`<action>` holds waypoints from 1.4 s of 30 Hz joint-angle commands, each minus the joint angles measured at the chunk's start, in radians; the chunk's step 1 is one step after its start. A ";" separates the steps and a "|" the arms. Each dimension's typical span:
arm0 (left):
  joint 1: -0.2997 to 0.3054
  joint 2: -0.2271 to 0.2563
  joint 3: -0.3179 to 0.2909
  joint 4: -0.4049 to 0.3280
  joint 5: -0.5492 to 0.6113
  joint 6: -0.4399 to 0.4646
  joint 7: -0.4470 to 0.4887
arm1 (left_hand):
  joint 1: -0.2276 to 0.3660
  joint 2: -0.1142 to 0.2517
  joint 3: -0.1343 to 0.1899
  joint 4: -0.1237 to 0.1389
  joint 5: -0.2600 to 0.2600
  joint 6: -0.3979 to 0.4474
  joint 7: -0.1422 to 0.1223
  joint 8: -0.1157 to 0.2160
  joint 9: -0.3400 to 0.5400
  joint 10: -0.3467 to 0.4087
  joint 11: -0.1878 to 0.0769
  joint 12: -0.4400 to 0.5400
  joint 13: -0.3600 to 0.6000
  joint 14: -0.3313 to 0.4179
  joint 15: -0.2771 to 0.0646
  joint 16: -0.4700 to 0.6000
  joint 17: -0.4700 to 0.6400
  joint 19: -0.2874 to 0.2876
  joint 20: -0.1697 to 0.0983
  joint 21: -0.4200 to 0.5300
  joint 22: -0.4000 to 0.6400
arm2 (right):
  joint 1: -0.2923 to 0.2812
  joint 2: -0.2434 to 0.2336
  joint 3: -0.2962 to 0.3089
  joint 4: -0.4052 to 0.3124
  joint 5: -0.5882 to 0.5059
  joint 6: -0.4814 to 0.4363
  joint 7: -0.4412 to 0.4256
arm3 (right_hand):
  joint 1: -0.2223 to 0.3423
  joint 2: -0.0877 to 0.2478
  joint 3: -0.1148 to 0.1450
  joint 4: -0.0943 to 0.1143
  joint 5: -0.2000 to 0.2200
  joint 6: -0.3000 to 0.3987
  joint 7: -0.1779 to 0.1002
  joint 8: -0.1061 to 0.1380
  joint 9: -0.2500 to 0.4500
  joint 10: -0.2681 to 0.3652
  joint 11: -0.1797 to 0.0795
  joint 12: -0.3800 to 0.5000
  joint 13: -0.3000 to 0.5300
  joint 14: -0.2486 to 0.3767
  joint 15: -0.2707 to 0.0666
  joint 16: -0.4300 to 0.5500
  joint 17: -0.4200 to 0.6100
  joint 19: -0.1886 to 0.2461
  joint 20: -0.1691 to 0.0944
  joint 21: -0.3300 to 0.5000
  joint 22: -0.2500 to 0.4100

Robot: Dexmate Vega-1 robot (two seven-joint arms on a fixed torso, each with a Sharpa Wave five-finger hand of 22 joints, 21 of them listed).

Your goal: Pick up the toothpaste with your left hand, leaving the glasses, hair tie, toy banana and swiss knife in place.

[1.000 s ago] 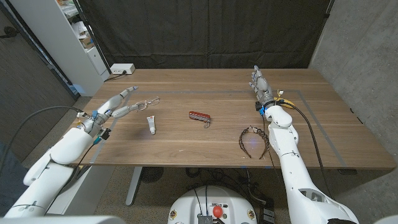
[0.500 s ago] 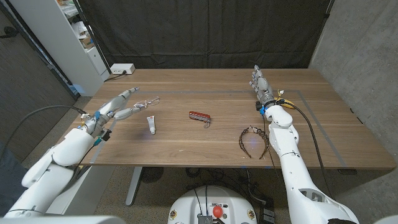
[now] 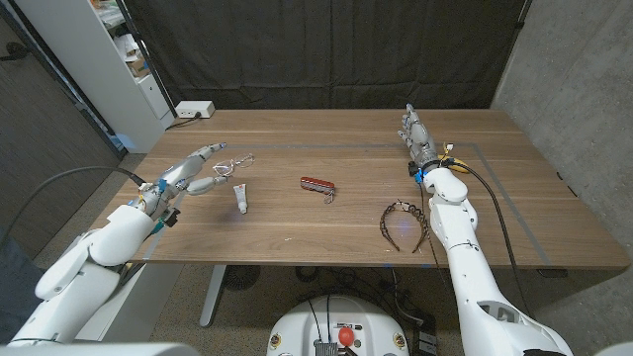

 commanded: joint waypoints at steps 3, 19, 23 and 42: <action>0.012 0.028 0.011 -0.038 0.084 0.026 0.011 | 0.036 -0.004 0.009 0.000 -0.001 0.005 -0.009 0.004 0.003 0.004 -0.015 0.003 0.004 0.000 -0.009 0.002 0.003 0.003 0.012 0.002 0.002 | -0.012 0.000 0.001 -0.018 0.001 -0.008 -0.006 | 0.004 0.010 -0.003 0.000 0.009 0.003 -0.005 0.000 0.006 0.005 0.001 0.007 0.006 0.007 0.003 0.004 0.005 0.006 0.001 0.009 0.005; 0.057 0.035 -0.004 -0.067 0.199 0.022 0.082 | 0.113 -0.022 0.006 0.004 -0.009 0.041 -0.056 0.015 0.003 0.044 -0.049 0.014 0.004 0.031 -0.032 0.008 0.002 0.019 0.010 0.004 0.003 | -0.031 0.007 -0.010 -0.048 -0.009 -0.022 -0.023 | 0.003 0.010 -0.005 0.000 0.009 0.003 -0.005 -0.001 0.006 0.005 0.002 0.007 0.006 0.008 0.005 0.004 0.006 0.004 0.003 0.008 0.005; 0.068 0.036 -0.013 -0.084 0.207 0.038 0.070 | 0.132 -0.026 0.004 0.006 -0.011 0.052 -0.072 0.017 0.004 0.054 -0.056 0.016 0.004 0.041 -0.037 0.009 0.002 0.027 0.010 0.006 0.003 | -0.030 0.007 -0.010 -0.048 -0.008 -0.023 -0.023 | 0.003 0.011 -0.006 0.000 0.009 0.002 -0.005 -0.001 0.006 0.005 0.002 0.007 0.006 0.008 0.006 0.004 0.006 0.004 0.004 0.008 0.005; 0.092 0.051 -0.009 -0.068 0.329 -0.017 0.220 | 0.185 -0.034 -0.007 0.013 -0.017 0.098 -0.124 0.023 0.004 0.088 -0.075 0.020 0.003 0.061 -0.048 0.009 0.002 0.048 0.014 0.009 0.004 | -0.036 0.008 -0.009 -0.056 -0.009 -0.026 -0.031 | 0.003 0.011 -0.008 -0.001 0.009 0.002 -0.005 -0.001 0.006 0.004 0.001 0.006 0.006 0.007 0.006 0.004 0.006 0.004 0.004 0.008 0.005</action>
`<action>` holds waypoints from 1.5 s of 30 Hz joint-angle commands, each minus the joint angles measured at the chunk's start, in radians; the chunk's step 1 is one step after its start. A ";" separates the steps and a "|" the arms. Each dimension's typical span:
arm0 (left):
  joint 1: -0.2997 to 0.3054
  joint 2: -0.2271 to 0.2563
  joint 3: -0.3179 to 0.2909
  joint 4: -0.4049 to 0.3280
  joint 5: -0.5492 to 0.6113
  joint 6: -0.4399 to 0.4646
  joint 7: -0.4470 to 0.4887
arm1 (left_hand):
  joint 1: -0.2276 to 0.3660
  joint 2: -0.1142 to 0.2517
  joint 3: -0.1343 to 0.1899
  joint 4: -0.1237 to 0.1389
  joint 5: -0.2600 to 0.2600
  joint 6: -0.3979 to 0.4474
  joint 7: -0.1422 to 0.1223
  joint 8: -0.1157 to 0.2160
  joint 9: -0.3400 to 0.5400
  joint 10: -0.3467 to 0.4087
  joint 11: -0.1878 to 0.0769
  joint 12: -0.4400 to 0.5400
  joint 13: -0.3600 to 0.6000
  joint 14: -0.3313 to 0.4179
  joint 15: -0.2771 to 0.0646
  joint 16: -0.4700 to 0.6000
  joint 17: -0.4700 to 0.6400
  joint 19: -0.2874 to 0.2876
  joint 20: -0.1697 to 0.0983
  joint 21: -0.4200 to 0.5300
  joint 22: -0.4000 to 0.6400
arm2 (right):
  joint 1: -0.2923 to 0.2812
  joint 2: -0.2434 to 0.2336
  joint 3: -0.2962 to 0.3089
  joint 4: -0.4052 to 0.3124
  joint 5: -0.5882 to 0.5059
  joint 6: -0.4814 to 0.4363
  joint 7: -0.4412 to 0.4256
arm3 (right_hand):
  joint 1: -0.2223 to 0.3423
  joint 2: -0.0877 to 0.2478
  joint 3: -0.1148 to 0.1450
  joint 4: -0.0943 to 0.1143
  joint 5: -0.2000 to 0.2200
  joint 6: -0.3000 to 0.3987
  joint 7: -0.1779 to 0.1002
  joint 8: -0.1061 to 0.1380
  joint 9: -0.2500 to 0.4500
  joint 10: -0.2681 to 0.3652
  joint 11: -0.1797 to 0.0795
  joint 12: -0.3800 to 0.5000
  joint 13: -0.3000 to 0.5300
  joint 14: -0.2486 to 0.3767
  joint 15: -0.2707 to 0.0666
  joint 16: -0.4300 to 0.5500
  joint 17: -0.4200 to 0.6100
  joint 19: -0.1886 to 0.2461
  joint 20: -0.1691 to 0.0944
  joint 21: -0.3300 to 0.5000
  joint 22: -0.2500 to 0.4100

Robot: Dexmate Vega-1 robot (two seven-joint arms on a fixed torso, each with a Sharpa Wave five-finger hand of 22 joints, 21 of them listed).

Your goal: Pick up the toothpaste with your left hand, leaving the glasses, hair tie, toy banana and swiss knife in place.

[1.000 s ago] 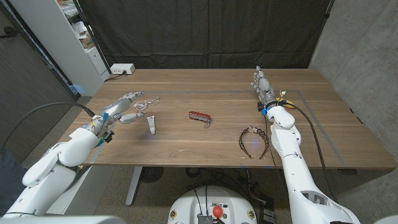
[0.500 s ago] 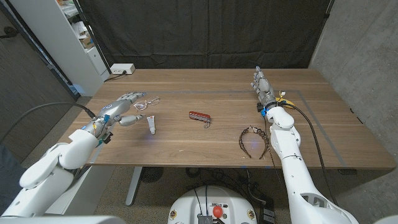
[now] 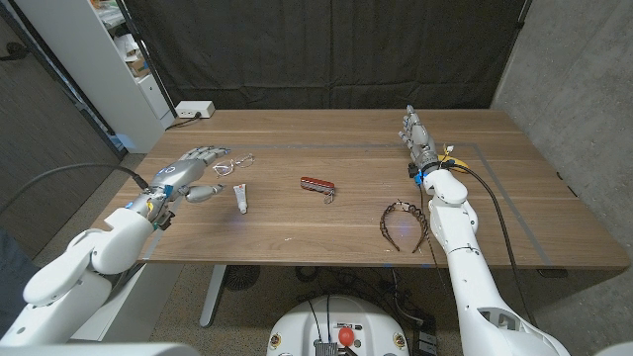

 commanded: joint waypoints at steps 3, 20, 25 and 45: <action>0.006 0.020 0.016 0.047 0.080 -0.074 0.154 | 0.030 -0.005 -0.008 0.011 -0.004 0.027 -0.046 0.008 0.004 0.026 -0.017 0.006 0.003 0.023 -0.011 0.005 0.001 0.018 0.006 0.010 0.002 | -0.011 0.003 -0.001 -0.016 -0.006 -0.010 -0.013 | 0.003 0.011 0.000 -0.001 0.009 0.002 -0.005 -0.001 0.006 0.004 0.002 0.006 0.006 0.003 0.002 0.004 0.001 0.005 0.004 0.008 0.005; 0.023 0.044 0.012 0.009 0.138 -0.009 0.103 | 0.061 -0.008 -0.031 0.019 -0.006 0.091 -0.104 0.010 0.004 0.074 -0.072 0.007 0.001 0.056 -0.016 0.005 0.001 0.042 0.004 0.012 0.003 | -0.008 0.004 -0.009 -0.026 -0.012 -0.019 -0.013 | 0.002 0.012 -0.003 -0.001 0.009 0.003 -0.006 -0.001 0.006 0.003 0.001 0.006 0.006 0.004 0.002 0.004 0.001 0.005 0.005 0.008 0.005; 0.017 0.061 0.019 -0.001 0.158 0.011 0.084 | 0.069 -0.006 -0.033 0.018 -0.006 0.093 -0.104 0.008 0.004 0.077 -0.072 0.006 0.001 0.061 -0.014 0.006 0.001 0.043 0.006 0.011 0.003 | -0.006 0.005 -0.008 -0.022 -0.010 -0.019 -0.012 | 0.002 0.012 -0.003 -0.001 0.009 0.002 -0.006 -0.001 0.006 0.003 0.002 0.006 0.006 0.004 0.002 0.004 0.001 0.005 0.006 0.008 0.005; -0.001 0.139 0.082 -0.002 0.224 0.066 0.036 | 0.100 0.001 -0.036 0.016 -0.007 0.101 -0.110 0.000 0.005 0.083 -0.075 -0.001 0.001 0.070 0.001 0.004 0.002 0.049 0.007 0.010 0.003 | -0.016 0.012 0.004 -0.044 0.000 -0.027 -0.031 | 0.002 0.013 -0.006 -0.002 0.009 0.002 -0.006 -0.001 0.006 0.003 0.003 0.006 0.006 0.004 0.004 0.004 0.001 0.005 0.007 0.008 0.005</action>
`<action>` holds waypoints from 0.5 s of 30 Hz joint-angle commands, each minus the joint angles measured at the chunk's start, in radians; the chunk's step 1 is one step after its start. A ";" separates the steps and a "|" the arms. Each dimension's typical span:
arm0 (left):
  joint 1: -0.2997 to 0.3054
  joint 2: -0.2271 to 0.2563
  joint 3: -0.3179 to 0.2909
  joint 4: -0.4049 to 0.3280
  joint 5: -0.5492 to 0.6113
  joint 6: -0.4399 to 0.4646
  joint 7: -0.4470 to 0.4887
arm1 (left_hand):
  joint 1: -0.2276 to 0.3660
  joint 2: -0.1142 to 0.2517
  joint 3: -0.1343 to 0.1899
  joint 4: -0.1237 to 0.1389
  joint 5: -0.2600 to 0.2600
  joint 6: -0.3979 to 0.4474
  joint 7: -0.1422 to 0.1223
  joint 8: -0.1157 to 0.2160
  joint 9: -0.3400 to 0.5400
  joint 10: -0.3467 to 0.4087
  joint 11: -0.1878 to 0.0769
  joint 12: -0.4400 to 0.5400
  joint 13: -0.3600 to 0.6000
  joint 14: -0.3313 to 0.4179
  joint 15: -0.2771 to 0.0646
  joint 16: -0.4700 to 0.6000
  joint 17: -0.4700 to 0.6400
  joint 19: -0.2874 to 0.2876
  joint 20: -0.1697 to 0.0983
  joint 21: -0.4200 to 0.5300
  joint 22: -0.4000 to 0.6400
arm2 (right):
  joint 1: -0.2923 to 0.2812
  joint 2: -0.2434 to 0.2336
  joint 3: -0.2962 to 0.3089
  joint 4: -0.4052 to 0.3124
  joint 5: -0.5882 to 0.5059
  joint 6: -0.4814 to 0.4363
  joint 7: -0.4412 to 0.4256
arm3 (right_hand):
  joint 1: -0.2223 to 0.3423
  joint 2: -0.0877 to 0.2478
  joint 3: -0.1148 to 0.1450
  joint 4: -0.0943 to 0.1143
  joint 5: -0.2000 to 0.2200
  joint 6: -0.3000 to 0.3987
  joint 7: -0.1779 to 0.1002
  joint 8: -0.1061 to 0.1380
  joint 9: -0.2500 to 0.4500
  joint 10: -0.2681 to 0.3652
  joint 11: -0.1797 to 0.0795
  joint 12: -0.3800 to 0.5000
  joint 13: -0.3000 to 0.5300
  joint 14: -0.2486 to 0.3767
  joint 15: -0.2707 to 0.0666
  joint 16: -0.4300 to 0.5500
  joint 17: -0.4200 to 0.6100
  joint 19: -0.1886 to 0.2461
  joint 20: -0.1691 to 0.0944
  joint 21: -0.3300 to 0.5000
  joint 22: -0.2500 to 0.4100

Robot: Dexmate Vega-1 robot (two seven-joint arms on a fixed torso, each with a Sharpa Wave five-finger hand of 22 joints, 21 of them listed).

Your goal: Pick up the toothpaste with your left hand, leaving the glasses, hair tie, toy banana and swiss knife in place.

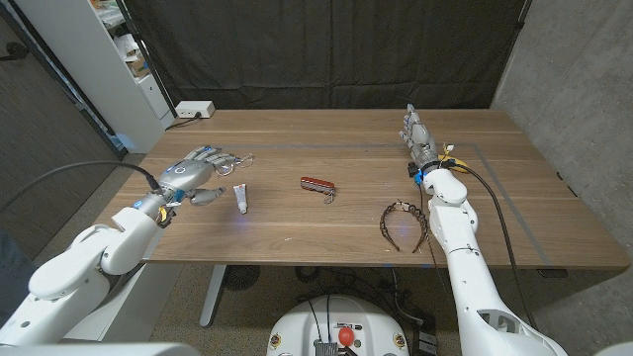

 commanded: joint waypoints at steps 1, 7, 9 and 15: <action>-0.002 0.044 0.027 -0.011 0.047 0.046 -0.034 | 0.014 0.001 -0.007 0.001 -0.001 0.010 -0.004 0.000 0.005 0.005 -0.007 -0.001 0.003 0.009 0.003 0.004 0.002 0.009 0.002 0.003 0.003 | -0.007 0.007 0.008 -0.014 0.010 -0.009 -0.014 | -0.003 0.008 -0.003 0.001 0.009 -0.003 0.000 -0.001 0.006 0.004 0.004 0.007 0.006 0.005 0.005 0.005 0.002 0.005 0.007 0.008 0.005; 0.007 0.060 0.018 -0.034 0.057 0.062 -0.058 | 0.019 0.002 -0.008 0.001 -0.001 0.011 -0.003 -0.001 0.005 0.008 -0.007 -0.002 0.003 0.010 0.005 0.004 0.002 0.009 0.002 0.002 0.003 | -0.005 0.009 0.010 -0.009 0.013 -0.006 -0.018 | -0.003 0.007 -0.004 0.001 0.009 -0.003 0.001 0.000 0.006 0.005 0.004 0.007 0.006 0.006 0.005 0.005 0.002 0.006 0.006 0.008 0.005; 0.004 0.061 0.019 -0.035 0.046 0.060 -0.065 | 0.023 0.003 -0.010 0.001 -0.002 0.013 -0.005 -0.002 0.005 0.008 -0.007 -0.003 0.003 0.011 0.003 0.003 0.003 0.009 0.001 0.002 0.004 | -0.005 0.010 0.010 -0.006 0.015 -0.004 -0.018 | -0.003 0.007 -0.004 0.001 0.009 -0.001 0.001 0.000 0.006 0.006 0.004 0.007 0.006 0.007 0.005 0.005 0.002 0.006 0.007 0.009 0.005; 0.000 0.081 0.031 -0.043 0.071 0.074 -0.095 | 0.030 0.004 -0.012 0.002 -0.003 0.014 -0.004 -0.005 0.005 0.010 -0.006 -0.005 0.004 0.010 0.004 0.002 0.003 0.009 0.001 0.001 0.004 | -0.001 0.015 0.014 0.006 0.021 0.005 -0.024 | -0.004 0.007 -0.005 0.000 0.009 0.000 0.000 0.001 0.006 0.006 0.005 0.007 0.006 0.008 0.005 0.005 0.002 0.006 0.006 0.009 0.005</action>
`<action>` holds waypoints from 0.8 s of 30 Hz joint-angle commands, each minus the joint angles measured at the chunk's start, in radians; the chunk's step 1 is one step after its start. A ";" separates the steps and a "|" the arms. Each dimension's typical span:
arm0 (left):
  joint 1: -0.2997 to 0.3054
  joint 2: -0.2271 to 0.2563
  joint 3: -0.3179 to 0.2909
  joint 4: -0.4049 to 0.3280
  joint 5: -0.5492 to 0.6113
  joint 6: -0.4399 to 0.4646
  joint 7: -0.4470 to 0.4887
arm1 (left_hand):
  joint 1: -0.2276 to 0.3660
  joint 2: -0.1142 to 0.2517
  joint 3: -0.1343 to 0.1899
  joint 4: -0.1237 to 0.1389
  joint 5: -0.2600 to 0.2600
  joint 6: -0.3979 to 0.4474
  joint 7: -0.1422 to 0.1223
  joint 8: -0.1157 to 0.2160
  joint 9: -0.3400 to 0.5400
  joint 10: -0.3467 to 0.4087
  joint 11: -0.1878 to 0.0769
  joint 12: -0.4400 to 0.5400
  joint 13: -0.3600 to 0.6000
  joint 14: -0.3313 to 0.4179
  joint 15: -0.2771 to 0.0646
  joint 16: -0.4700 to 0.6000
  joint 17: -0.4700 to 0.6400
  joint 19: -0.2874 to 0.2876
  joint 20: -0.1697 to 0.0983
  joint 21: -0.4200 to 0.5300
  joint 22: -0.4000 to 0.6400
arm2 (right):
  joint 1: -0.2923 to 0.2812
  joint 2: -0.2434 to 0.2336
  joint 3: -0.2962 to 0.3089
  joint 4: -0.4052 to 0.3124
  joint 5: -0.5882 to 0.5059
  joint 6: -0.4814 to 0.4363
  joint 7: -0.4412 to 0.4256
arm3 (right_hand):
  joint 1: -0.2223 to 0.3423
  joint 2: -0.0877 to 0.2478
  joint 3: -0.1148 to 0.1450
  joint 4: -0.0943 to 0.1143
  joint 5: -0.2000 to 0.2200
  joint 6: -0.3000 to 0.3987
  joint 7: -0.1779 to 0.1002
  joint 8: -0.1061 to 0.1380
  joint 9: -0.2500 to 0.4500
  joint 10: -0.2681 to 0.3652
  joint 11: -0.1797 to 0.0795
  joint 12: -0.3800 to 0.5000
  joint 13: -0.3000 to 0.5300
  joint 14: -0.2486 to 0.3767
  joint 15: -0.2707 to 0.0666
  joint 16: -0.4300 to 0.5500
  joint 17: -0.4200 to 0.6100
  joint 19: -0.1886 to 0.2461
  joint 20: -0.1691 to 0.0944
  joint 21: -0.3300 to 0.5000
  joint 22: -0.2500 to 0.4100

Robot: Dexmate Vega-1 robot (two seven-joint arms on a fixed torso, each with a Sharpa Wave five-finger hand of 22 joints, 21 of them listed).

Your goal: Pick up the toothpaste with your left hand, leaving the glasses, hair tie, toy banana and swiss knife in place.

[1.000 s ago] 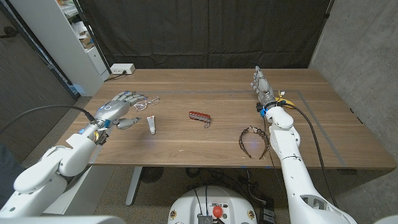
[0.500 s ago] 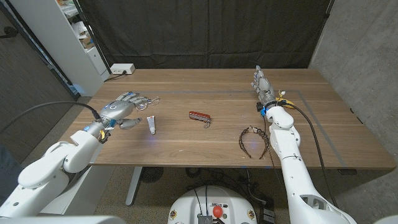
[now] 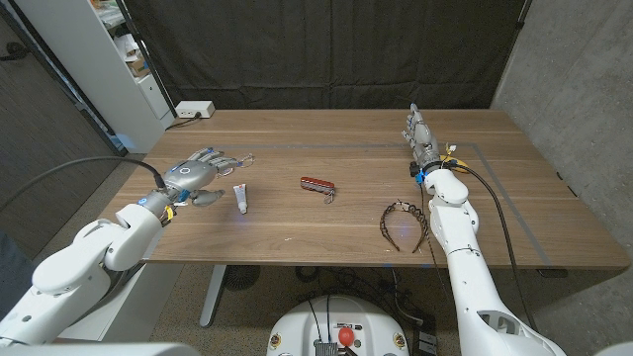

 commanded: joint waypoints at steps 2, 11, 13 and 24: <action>0.000 0.041 0.014 -0.021 0.047 0.032 -0.046 | 0.018 0.001 -0.005 0.003 -0.003 0.008 -0.005 -0.006 0.005 0.005 -0.001 -0.006 0.003 0.005 0.000 0.002 0.003 0.010 0.002 0.001 0.004 | 0.005 0.009 0.007 0.020 0.013 0.016 -0.012 | 0.002 0.002 -0.006 0.000 0.009 0.000 0.001 0.001 0.001 0.008 0.005 0.008 0.001 0.004 0.001 0.005 0.002 0.006 0.007 0.009 0.005; 0.001 0.064 0.018 -0.030 0.066 0.037 -0.066 | 0.026 0.004 -0.009 0.004 -0.005 0.012 -0.006 -0.008 0.006 0.007 -0.001 -0.008 0.004 0.007 -0.002 0.001 0.003 0.009 0.002 0.000 0.004 | 0.004 0.008 0.011 0.026 0.019 0.027 -0.013 | 0.002 0.002 -0.007 0.000 0.009 0.003 0.000 0.002 0.001 0.010 0.006 0.009 0.001 0.007 0.000 0.006 0.002 0.008 0.006 0.009 0.005; 0.002 0.069 0.021 -0.027 0.076 0.034 -0.055 | 0.029 0.006 -0.009 0.004 -0.006 0.014 -0.006 -0.009 0.006 0.009 -0.002 -0.008 0.004 0.010 -0.003 0.002 0.003 0.009 0.002 0.000 0.004 | 0.003 0.007 0.013 0.026 0.021 0.026 -0.013 | 0.002 0.002 -0.007 0.000 0.009 0.003 0.000 0.002 0.001 0.010 0.004 0.009 0.001 0.007 0.000 0.006 0.002 0.008 0.006 0.009 0.005; -0.007 0.091 0.046 -0.031 0.089 0.049 -0.096 | 0.039 0.010 -0.017 0.007 -0.010 0.018 -0.005 -0.013 0.006 0.012 0.002 -0.012 0.004 0.012 -0.004 0.001 0.003 0.009 0.002 -0.001 0.004 | -0.005 0.005 0.014 0.011 0.022 0.016 -0.017 | 0.003 0.002 -0.009 -0.001 0.009 0.004 0.001 0.002 0.001 0.010 0.005 0.008 0.001 0.008 0.000 0.006 0.002 0.008 0.007 0.009 0.005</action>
